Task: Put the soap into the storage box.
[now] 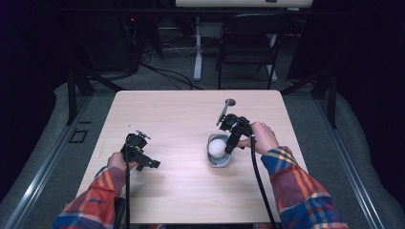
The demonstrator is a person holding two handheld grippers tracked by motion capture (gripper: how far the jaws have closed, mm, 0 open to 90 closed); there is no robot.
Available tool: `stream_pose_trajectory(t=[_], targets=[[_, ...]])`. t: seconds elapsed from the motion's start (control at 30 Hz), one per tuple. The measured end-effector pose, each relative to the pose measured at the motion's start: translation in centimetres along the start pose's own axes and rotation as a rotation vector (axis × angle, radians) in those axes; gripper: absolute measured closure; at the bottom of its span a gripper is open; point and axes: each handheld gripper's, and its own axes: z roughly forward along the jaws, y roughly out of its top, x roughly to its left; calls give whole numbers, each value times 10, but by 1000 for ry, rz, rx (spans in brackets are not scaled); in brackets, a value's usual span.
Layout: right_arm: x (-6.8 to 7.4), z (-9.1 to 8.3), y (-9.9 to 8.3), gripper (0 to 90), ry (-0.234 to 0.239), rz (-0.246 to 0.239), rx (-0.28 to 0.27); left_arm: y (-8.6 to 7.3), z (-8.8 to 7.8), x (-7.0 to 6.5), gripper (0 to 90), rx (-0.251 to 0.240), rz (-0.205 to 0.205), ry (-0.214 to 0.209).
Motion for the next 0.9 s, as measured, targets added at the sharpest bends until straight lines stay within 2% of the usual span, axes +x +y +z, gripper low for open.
stream_pose_trajectory(t=[0.27,0.37,0.47,0.57,0.6,0.63,0.9], targets=[[-3,-12,-22,100,-10,28,-38,0,0,0,20,1,5,1],[-4,-15,-28,83,-19,29,-35,0,0,0,20,2,0,0],[-6,-19,-42,51,-35,49,-40,0,0,0,20,1,1,2],[-7,-21,-48,48,-45,57,-45,0,1,0,20,2,1,6],[-9,-23,-56,39,-54,63,-44,0,1,0,20,3,1,6],[-9,-23,-56,39,-54,63,-44,0,1,0,20,3,2,6],[-13,-23,-89,21,-71,111,-43,1,1,0,20,8,2,5]])
